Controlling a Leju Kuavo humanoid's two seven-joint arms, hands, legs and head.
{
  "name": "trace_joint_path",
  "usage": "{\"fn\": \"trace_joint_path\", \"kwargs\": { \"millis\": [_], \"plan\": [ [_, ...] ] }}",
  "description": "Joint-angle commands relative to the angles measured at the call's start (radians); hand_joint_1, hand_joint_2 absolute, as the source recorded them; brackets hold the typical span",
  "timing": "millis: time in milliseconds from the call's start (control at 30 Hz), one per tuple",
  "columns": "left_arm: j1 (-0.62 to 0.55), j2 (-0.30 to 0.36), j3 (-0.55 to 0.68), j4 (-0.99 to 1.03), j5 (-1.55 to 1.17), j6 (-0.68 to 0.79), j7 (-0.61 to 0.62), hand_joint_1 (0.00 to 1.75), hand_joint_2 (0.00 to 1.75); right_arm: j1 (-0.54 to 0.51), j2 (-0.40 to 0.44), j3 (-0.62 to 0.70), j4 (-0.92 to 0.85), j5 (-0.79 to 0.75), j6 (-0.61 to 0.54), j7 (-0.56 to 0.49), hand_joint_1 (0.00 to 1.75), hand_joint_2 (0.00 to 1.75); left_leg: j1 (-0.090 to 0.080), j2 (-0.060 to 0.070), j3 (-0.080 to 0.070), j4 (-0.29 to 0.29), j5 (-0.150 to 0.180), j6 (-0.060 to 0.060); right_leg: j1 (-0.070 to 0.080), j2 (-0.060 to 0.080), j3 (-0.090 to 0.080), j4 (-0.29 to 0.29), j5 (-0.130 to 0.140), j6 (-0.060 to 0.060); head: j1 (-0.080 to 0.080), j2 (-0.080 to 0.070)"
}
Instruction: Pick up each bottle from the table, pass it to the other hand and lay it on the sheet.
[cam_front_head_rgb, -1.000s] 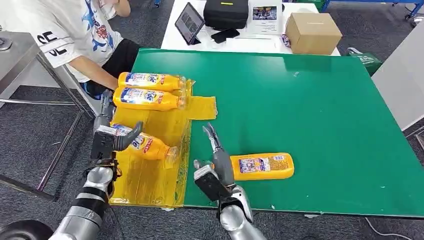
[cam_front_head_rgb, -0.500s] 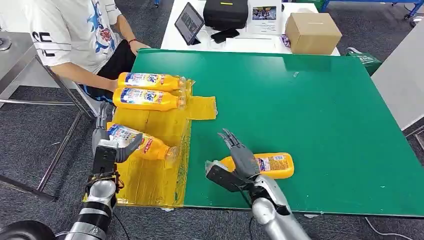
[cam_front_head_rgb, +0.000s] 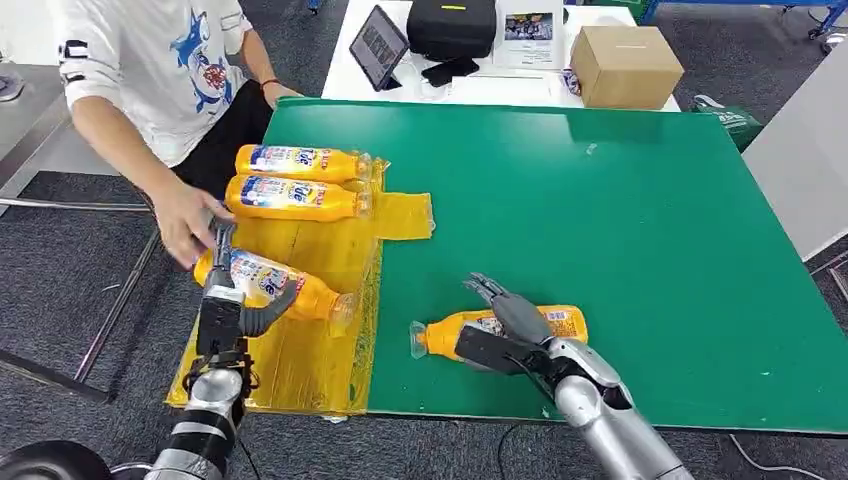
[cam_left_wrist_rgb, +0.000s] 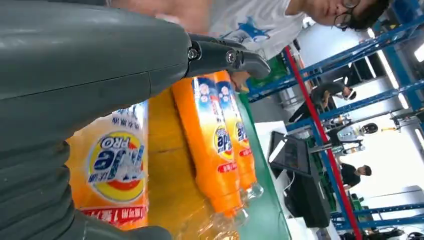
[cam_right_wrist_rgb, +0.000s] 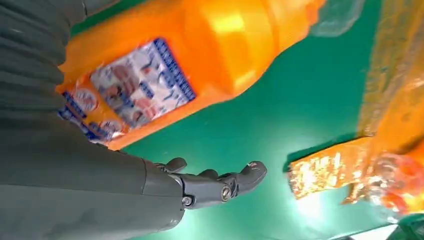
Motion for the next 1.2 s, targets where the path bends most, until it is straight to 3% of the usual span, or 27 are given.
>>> {"fn": "trace_joint_path", "kwargs": {
  "millis": [33,767,1200],
  "plan": [
    [-0.063,-0.017,0.01,0.151,0.021,-0.014,-0.006,0.0,1.75,-0.12,-0.064,0.087,0.164,-0.031,0.031,0.022,0.0,1.75,0.001,0.001,0.005,0.0,-0.002,-0.001,0.001,0.0,0.005,-0.001,-0.001,-0.002,0.0,0.0],
    [-0.1,-0.025,-0.012,0.227,0.045,-0.033,-0.004,0.0,1.75,-0.209,-0.199,0.201,0.197,-0.05,0.121,0.071,0.0,1.75,0.001,-0.001,0.005,0.001,-0.002,-0.001,0.001,-0.002,0.006,-0.001,-0.001,-0.001,0.0,0.0],
    [-0.118,-0.024,-0.02,0.26,0.054,-0.042,-0.006,0.0,1.75,-0.269,-0.315,0.26,0.073,-0.116,0.199,0.051,0.0,1.75,0.0,0.001,0.002,0.001,-0.002,-0.001,0.0,0.0,0.003,0.0,-0.001,-0.001,0.0,0.0]
  ]
}}
